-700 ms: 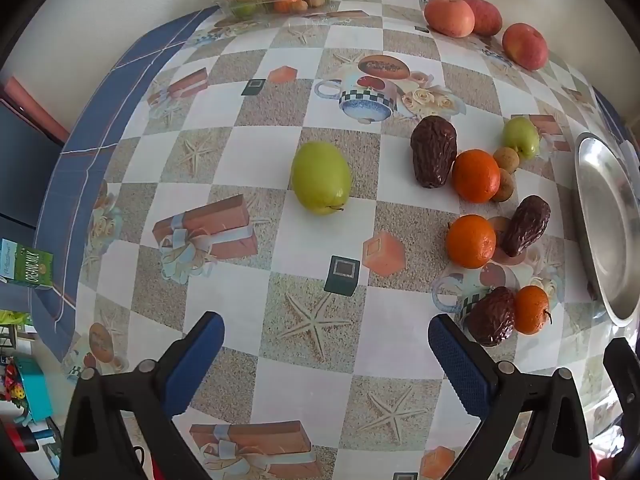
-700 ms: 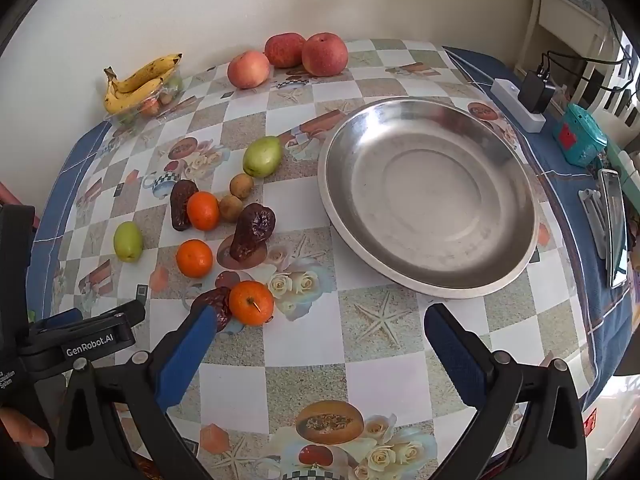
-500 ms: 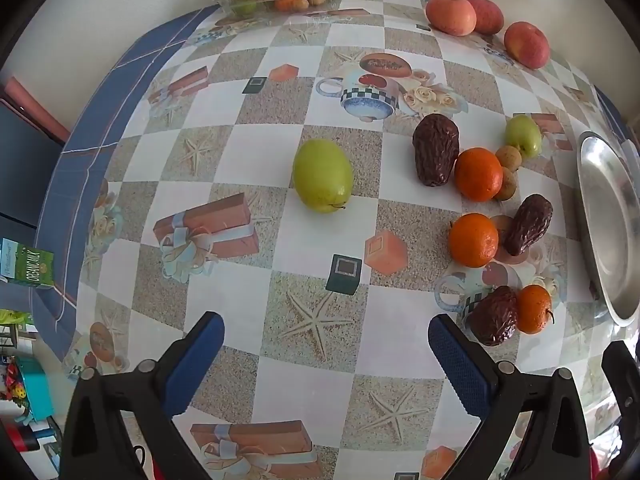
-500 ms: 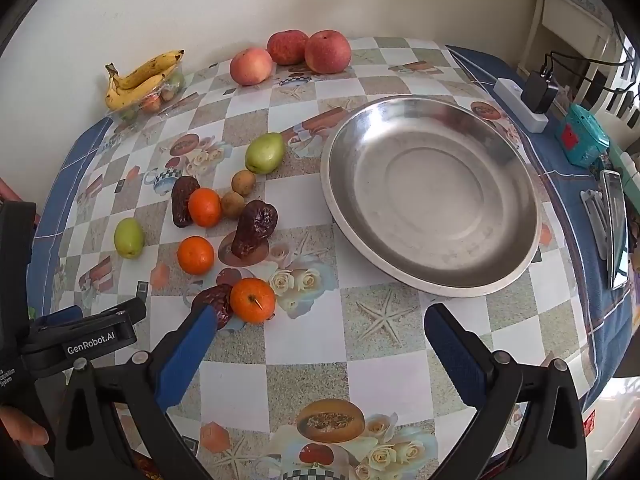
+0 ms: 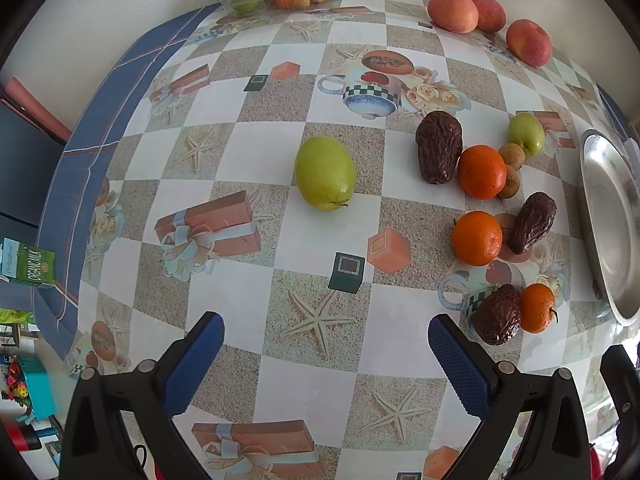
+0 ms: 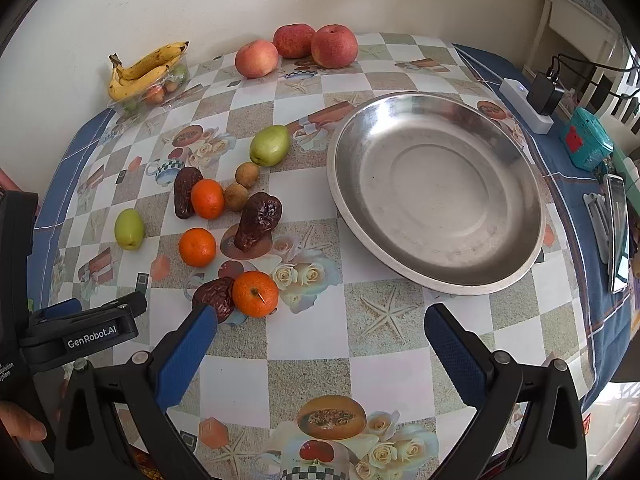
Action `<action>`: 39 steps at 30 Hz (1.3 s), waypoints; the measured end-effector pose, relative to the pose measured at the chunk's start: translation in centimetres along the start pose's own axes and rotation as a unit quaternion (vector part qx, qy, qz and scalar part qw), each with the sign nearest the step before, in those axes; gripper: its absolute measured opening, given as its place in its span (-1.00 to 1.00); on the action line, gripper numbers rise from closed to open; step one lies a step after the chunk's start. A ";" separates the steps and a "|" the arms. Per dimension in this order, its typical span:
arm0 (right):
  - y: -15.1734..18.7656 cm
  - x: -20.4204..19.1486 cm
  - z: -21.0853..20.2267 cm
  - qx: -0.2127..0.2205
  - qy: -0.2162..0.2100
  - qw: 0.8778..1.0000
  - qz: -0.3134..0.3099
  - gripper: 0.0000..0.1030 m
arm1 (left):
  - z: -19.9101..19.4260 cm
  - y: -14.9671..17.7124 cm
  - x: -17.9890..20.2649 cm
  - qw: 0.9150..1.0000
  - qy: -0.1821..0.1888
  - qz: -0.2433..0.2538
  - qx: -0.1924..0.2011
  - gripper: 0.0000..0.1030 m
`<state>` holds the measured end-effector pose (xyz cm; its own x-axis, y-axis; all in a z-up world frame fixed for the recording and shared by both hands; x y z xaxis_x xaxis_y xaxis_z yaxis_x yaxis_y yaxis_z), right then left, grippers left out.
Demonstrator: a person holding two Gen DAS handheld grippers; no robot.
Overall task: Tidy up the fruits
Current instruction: 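Move both tools toward the fruits beside the steel bowl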
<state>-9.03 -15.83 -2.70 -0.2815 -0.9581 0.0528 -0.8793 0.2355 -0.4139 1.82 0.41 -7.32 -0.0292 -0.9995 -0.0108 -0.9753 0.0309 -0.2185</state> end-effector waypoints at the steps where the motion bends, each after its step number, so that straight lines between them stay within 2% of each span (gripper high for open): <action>1: 0.0 0.0 0.0 0.000 0.000 1.000 0.000 1.00 | 0.0 0.0 0.0 1.000 -0.001 0.000 0.000 1.00; 27: 0.0 -0.4 0.1 -0.004 0.001 1.000 -0.011 1.00 | -0.1 0.0 0.0 1.000 0.001 0.000 0.003 1.00; 29: 0.0 -0.4 0.1 -0.004 0.001 1.000 -0.011 1.00 | -0.1 0.0 -0.4 1.000 0.002 0.001 0.009 1.00; 35: 0.0 -0.6 0.2 -0.004 -0.003 1.000 -0.015 1.00 | -1.2 -1.1 -0.7 0.997 -0.009 0.005 0.074 1.00; 36: 0.0 -0.7 0.2 -0.004 -0.004 1.000 -0.015 1.00 | -1.6 -1.3 -0.7 0.997 0.005 0.003 0.074 1.00; 37: -0.1 -0.7 0.3 -0.002 -0.006 1.000 -0.015 1.00 | -0.7 -0.7 -0.4 1.000 0.015 0.001 0.019 1.00; 39: -0.2 -0.8 0.4 0.000 -0.008 1.000 -0.015 1.00 | -0.8 -0.9 -0.3 0.999 0.025 -0.002 0.024 1.00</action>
<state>-8.44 -15.14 -2.99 -0.2485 -0.9674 0.0497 -0.8875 0.2068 -0.4119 2.51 0.73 -6.31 -0.0369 -0.9985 0.0398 -0.9638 0.0250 -0.2655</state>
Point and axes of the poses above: each gripper's, at about its wrist camera, not at the fingertips, and z roughly the way its jaws point, x to its right, y to its underside, the point moved 7 cm from there along z, roughly the way its jaws point, and after that the axes turned 14 degrees about -z, right-handed, at the moved point
